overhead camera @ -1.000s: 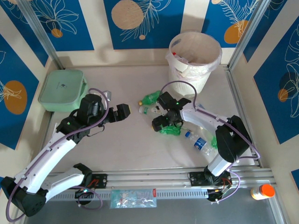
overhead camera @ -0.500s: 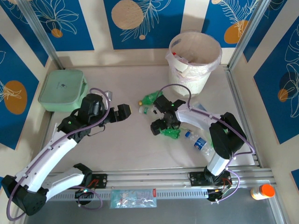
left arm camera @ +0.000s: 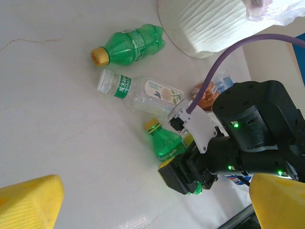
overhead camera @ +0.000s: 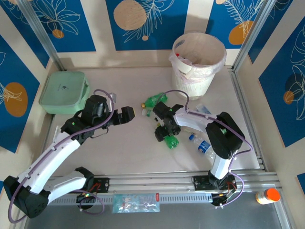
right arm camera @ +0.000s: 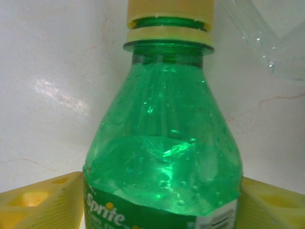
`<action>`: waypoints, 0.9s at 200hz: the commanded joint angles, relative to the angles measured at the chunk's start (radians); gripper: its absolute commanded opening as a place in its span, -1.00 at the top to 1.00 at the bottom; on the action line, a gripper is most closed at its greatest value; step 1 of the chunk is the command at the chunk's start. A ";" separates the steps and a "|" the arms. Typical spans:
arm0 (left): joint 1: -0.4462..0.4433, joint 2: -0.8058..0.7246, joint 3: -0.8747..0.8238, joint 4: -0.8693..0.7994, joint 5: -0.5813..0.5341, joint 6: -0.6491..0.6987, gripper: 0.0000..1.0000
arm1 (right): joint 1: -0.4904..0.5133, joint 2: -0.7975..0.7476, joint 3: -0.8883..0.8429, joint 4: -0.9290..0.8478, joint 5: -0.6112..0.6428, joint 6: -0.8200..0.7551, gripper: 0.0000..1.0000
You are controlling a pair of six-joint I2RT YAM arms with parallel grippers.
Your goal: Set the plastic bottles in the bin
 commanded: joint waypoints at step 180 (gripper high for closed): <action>0.010 -0.010 0.133 -0.032 0.084 0.162 -0.99 | -0.051 -0.605 -0.095 0.157 -0.247 0.080 0.05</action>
